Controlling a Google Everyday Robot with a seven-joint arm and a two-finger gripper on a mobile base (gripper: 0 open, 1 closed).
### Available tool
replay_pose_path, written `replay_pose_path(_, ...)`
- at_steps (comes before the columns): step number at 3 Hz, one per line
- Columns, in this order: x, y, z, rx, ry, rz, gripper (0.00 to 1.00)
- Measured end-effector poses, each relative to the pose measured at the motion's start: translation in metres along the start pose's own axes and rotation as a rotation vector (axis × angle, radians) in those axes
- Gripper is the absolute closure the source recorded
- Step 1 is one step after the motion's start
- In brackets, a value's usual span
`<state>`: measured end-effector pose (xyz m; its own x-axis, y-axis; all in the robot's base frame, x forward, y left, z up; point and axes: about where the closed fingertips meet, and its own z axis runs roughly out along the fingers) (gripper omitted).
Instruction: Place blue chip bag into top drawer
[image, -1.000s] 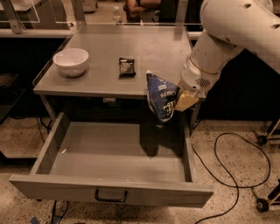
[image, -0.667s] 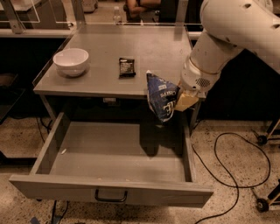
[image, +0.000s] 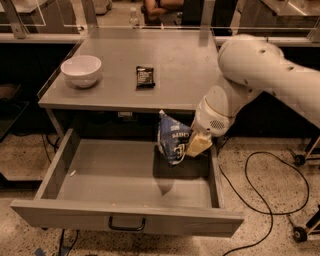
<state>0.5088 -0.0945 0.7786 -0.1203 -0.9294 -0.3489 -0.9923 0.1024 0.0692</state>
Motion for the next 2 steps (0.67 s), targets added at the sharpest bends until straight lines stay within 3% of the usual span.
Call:
replay_pose_path(1, -0.0021, 0.0160, 0.0436, -0.110, -0.045, 0.022, 1.00)
replay_pose_path(2, -0.0021, 0.0169, 0.0465, -0.118, -0.048, 0.024, 1.00)
